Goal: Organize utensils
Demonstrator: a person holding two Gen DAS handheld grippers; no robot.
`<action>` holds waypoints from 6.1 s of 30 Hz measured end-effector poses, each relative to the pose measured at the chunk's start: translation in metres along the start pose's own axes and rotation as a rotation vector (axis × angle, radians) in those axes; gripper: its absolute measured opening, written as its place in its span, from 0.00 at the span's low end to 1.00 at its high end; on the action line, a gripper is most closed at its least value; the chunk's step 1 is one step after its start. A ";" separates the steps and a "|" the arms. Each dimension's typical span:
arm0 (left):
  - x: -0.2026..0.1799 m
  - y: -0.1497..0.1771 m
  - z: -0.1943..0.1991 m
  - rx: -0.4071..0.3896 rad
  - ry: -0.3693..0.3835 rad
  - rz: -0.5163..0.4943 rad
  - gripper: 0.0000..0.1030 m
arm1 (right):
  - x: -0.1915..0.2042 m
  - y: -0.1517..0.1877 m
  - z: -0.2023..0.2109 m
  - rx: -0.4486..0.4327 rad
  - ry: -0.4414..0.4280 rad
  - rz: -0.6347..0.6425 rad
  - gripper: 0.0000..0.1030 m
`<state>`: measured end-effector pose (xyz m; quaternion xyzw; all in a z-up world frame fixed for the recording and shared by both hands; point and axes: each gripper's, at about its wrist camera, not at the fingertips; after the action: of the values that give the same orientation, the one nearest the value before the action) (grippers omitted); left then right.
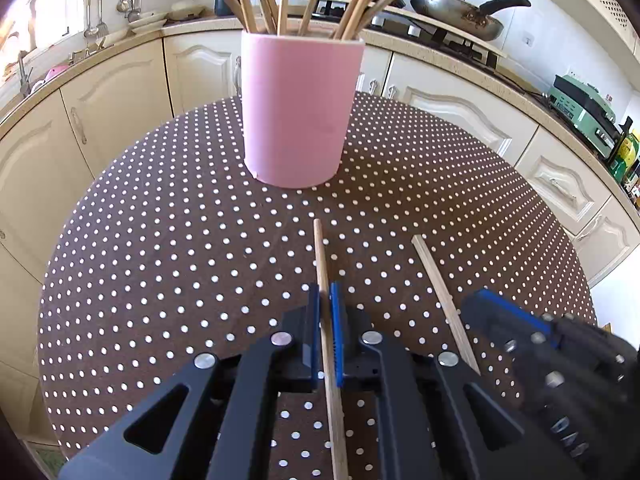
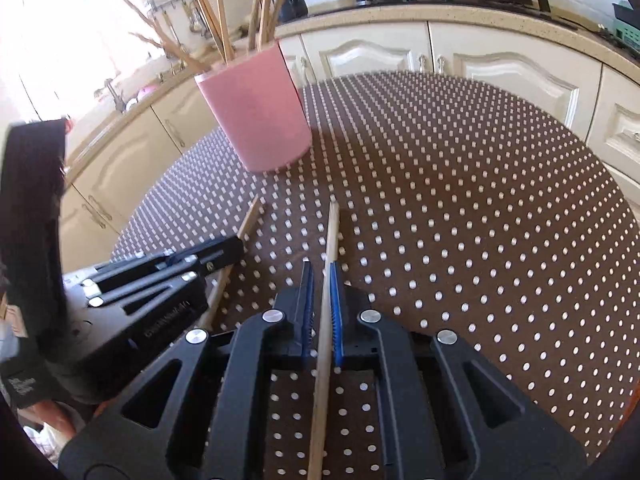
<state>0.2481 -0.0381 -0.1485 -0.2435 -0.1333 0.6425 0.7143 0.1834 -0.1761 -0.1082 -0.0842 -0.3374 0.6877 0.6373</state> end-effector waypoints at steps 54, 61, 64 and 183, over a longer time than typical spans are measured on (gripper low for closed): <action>0.020 -0.032 0.120 -0.329 0.026 0.058 0.06 | 0.040 -0.053 0.080 -0.369 0.153 0.061 0.06; 0.020 -0.036 0.137 -0.405 -0.010 0.052 0.06 | 0.050 -0.057 0.092 -0.416 0.171 0.082 0.06; 0.019 -0.040 0.146 -0.432 -0.010 0.047 0.06 | 0.055 -0.060 0.099 -0.440 0.168 0.094 0.06; -0.015 0.117 0.278 -0.701 -0.072 -0.079 0.61 | 0.078 0.073 0.208 -0.565 0.095 0.055 0.89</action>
<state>0.0065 0.0025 0.0276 -0.4454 -0.3801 0.5379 0.6065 -0.0029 -0.1746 0.0323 -0.2995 -0.4831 0.5787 0.5849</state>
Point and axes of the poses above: each gripper's, at about its wrist camera, not at the fingertips, and z roughly against the way its jaws point, x to its left, y to its underside, and after that the axes turned 7 degrees about x, right-handed
